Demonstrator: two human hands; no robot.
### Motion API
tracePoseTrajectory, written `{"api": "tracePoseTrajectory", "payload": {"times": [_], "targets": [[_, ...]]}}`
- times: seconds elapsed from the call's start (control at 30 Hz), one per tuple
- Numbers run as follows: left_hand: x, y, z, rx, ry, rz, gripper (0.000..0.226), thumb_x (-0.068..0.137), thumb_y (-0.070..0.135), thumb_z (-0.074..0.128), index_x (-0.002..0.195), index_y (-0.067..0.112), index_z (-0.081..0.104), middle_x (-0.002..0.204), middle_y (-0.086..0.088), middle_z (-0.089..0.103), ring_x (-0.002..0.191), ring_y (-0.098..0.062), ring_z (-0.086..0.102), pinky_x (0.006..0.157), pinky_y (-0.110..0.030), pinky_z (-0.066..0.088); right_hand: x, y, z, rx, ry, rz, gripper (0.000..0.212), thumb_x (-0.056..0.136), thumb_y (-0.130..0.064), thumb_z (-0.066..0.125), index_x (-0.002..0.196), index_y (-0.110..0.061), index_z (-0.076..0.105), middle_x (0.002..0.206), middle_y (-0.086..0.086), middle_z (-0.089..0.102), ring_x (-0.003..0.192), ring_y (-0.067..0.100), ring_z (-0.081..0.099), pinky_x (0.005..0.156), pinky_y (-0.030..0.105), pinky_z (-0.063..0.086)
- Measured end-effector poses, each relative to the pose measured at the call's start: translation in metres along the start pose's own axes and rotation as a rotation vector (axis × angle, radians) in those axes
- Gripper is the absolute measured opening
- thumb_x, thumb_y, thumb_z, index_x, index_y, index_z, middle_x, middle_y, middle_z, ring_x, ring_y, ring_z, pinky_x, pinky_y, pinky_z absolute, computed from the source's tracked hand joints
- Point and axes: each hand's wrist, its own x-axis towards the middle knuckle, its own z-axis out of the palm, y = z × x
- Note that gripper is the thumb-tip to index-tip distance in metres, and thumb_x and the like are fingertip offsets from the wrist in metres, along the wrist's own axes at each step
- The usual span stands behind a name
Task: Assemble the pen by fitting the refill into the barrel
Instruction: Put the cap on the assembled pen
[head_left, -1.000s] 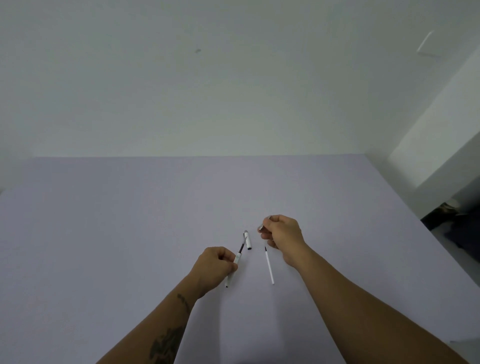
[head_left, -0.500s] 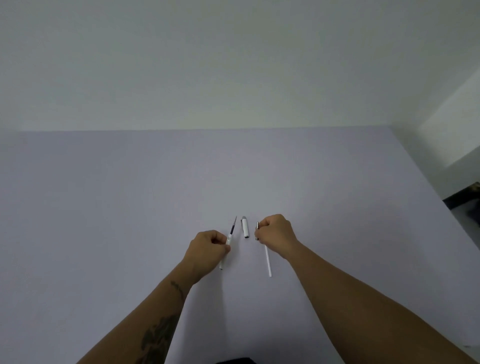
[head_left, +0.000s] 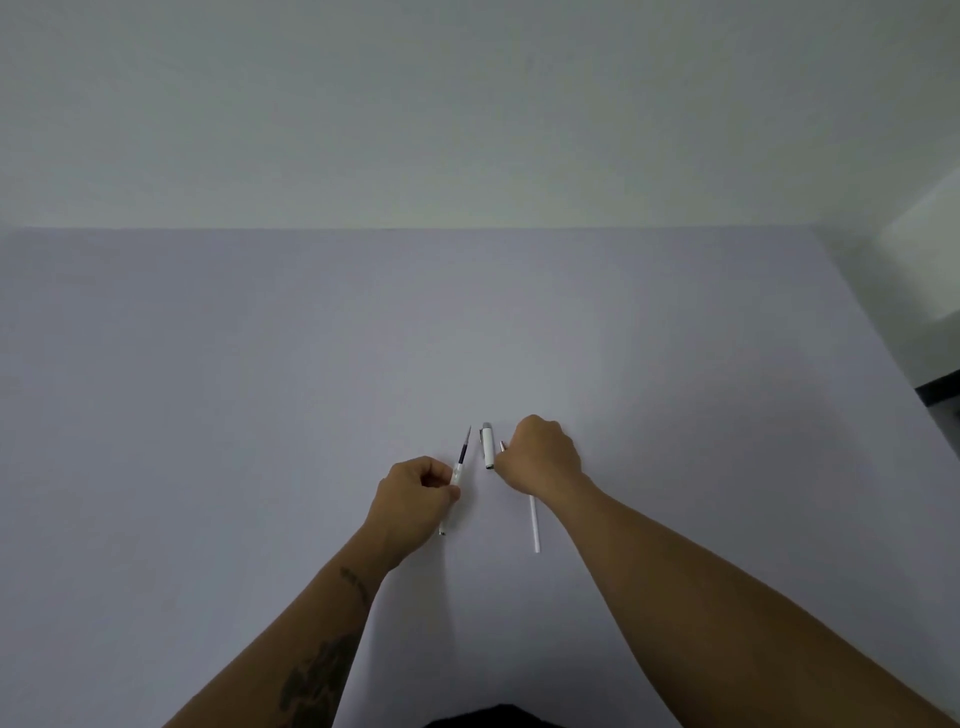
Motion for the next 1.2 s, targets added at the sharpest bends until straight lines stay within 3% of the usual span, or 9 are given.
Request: {"api": "tracePoseTrajectory", "payload": {"times": [0.2, 0.33, 0.4, 0.53, 0.63, 0.73, 0.97, 1.2], "targets": [[-0.005, -0.002, -0.003, -0.002, -0.003, 0.011, 0.012, 0.081, 0.012, 0.069, 0.075, 0.021, 0.068, 0.071, 0.004, 0.066, 0.063, -0.011, 0.056, 0.059, -0.021, 0.043, -0.002, -0.002, -0.006, 0.009, -0.02, 0.034, 0.031, 0.08, -0.03, 0.068, 0.065, -0.015, 0.045, 0.068, 0.0, 0.052, 0.055, 0.015, 0.048, 0.046, 0.023, 0.031], [-0.01, -0.004, -0.007, -0.007, -0.008, 0.025, 0.011, 0.081, 0.011, 0.069, 0.075, 0.021, 0.068, 0.072, 0.003, 0.066, 0.064, -0.012, 0.056, 0.059, -0.022, 0.044, -0.008, -0.004, -0.024, 0.149, -0.05, 0.079, 0.025, 0.068, -0.012, 0.057, 0.057, -0.014, 0.035, 0.056, -0.001, 0.045, 0.047, 0.018, 0.039, 0.046, 0.022, 0.028], [-0.013, -0.003, -0.008, -0.004, -0.007, 0.039, 0.01, 0.08, 0.011, 0.069, 0.076, 0.02, 0.068, 0.072, 0.003, 0.066, 0.063, -0.013, 0.056, 0.058, -0.022, 0.044, -0.014, -0.008, -0.032, 0.274, -0.076, 0.097, 0.015, 0.065, -0.006, 0.051, 0.057, -0.011, 0.039, 0.054, 0.004, 0.048, 0.05, 0.021, 0.041, 0.051, 0.023, 0.031], [-0.022, 0.002, -0.008, 0.0, -0.006, 0.085, 0.01, 0.081, 0.011, 0.068, 0.076, 0.02, 0.067, 0.071, 0.003, 0.063, 0.058, -0.01, 0.055, 0.05, -0.018, 0.043, -0.032, -0.013, -0.038, 0.534, -0.199, 0.12, 0.012, 0.075, -0.002, 0.057, 0.074, -0.001, 0.069, 0.067, 0.012, 0.062, 0.063, 0.024, 0.054, 0.059, 0.03, 0.039], [-0.029, 0.007, -0.007, 0.004, 0.007, 0.128, 0.008, 0.082, 0.01, 0.069, 0.078, 0.018, 0.068, 0.068, 0.002, 0.061, 0.05, -0.007, 0.051, 0.045, -0.017, 0.044, -0.05, -0.016, -0.038, 0.714, -0.266, 0.122, 0.021, 0.084, -0.006, 0.063, 0.099, 0.007, 0.071, 0.078, 0.012, 0.065, 0.064, 0.019, 0.055, 0.057, 0.027, 0.041], [-0.035, 0.01, -0.008, 0.019, 0.02, 0.166, 0.006, 0.081, 0.011, 0.07, 0.08, 0.017, 0.069, 0.069, 0.0, 0.061, 0.059, -0.015, 0.053, 0.056, -0.028, 0.049, -0.064, -0.018, -0.036, 0.841, -0.299, 0.137, 0.01, 0.089, -0.008, 0.064, 0.094, -0.003, 0.071, 0.078, 0.009, 0.066, 0.062, 0.016, 0.057, 0.057, 0.025, 0.043], [-0.052, 0.009, -0.013, 0.046, -0.003, 0.24, 0.008, 0.081, 0.011, 0.072, 0.08, 0.018, 0.068, 0.075, -0.003, 0.064, 0.063, -0.016, 0.056, 0.06, -0.029, 0.052, -0.082, -0.019, -0.025, 0.919, -0.221, 0.11, 0.008, 0.089, -0.009, 0.065, 0.092, -0.004, 0.071, 0.078, 0.008, 0.067, 0.063, 0.015, 0.057, 0.054, 0.023, 0.045], [-0.063, 0.005, -0.017, 0.062, -0.002, 0.318, 0.009, 0.085, 0.012, 0.065, 0.081, 0.018, 0.071, 0.076, -0.001, 0.066, 0.056, -0.007, 0.056, 0.043, -0.006, 0.042, -0.092, -0.017, -0.026, 0.963, -0.218, 0.078, 0.007, 0.091, -0.012, 0.065, 0.091, -0.009, 0.072, 0.084, 0.006, 0.074, 0.067, 0.014, 0.063, 0.058, 0.024, 0.049]]}}
